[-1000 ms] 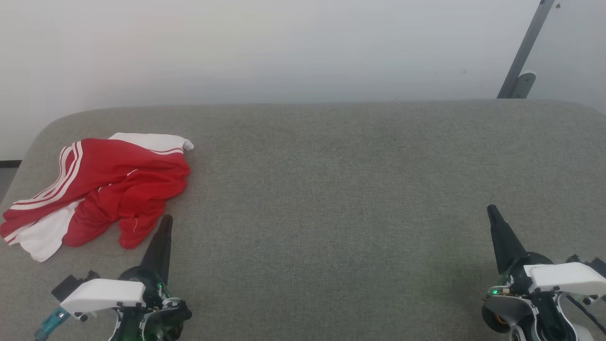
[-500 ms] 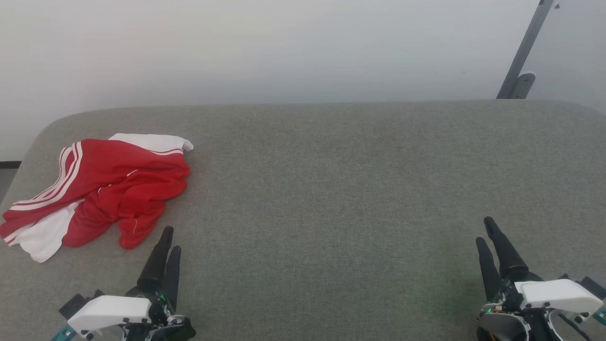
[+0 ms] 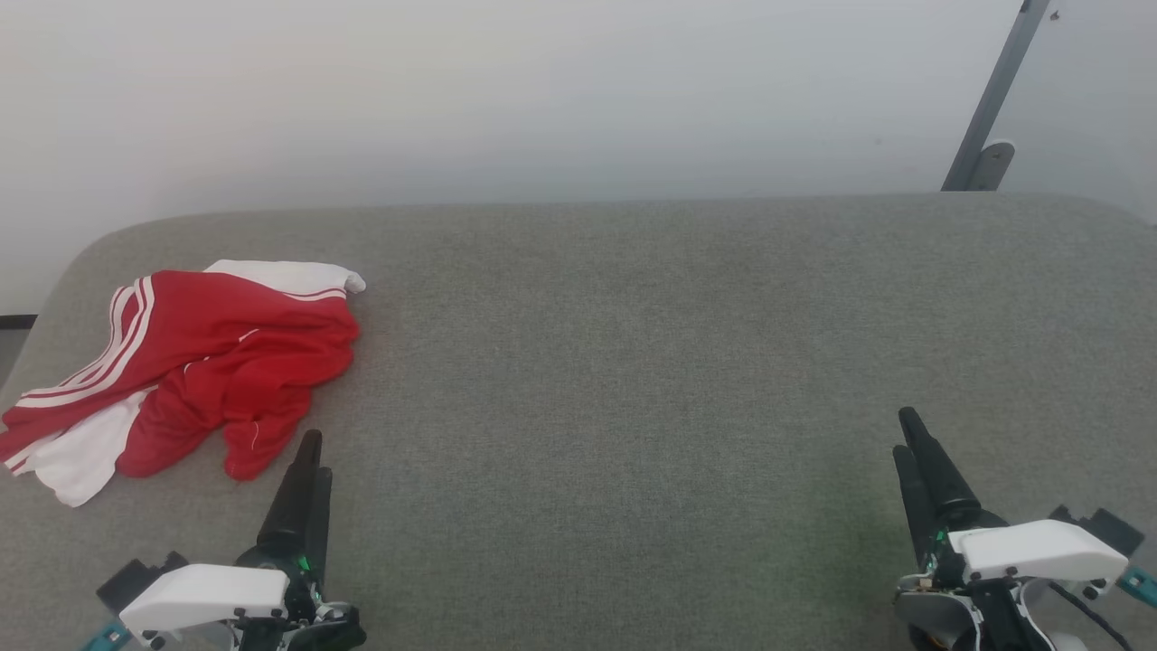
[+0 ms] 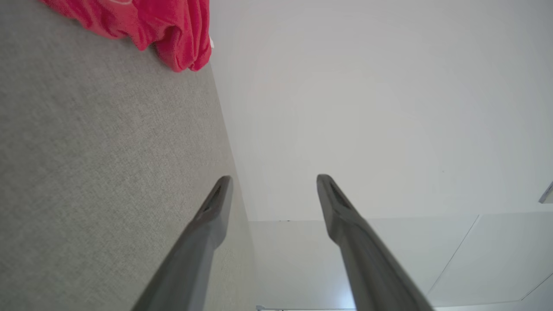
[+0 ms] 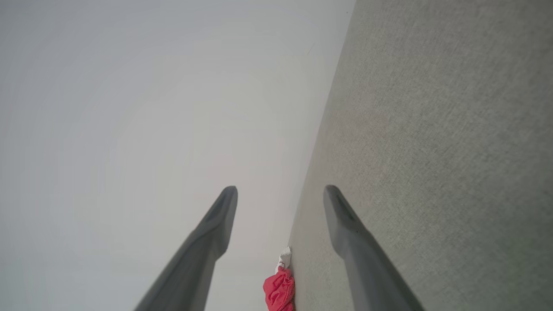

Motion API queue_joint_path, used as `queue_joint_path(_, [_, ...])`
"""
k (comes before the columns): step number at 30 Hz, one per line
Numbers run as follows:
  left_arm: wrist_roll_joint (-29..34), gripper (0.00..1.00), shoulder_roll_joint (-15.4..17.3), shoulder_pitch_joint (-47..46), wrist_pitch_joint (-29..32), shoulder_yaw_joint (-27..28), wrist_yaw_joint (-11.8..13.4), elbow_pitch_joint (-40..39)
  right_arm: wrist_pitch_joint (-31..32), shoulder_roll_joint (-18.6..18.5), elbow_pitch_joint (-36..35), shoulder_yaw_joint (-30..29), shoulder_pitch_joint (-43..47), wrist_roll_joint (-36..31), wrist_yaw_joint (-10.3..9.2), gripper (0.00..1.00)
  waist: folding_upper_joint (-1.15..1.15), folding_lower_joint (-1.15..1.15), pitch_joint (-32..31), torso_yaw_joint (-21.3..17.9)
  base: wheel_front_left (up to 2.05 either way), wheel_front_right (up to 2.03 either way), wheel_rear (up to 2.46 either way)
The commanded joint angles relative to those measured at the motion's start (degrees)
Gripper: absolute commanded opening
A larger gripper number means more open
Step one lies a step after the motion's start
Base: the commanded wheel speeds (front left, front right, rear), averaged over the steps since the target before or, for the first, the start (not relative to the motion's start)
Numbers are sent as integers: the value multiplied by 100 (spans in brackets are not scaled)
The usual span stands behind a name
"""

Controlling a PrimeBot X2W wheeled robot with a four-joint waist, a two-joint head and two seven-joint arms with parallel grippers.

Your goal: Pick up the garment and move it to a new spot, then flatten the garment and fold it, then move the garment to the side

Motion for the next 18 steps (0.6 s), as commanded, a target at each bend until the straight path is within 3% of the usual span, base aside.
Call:
queue_joint_path(1, [112, 100, 73, -75, -61, -25, 19, -112, -57, -56, -58, 62, -198, -114, 16, 100, 0, 0, -2, -3, 0, 0, 0])
queue_joint_path(18, [2005, 100, 579, -106, -575, -397, 401, -75, -467, -266, 513, 497, -584, -2102, 18, 100, 0, 0, -64, -69, 0, 0, 0])
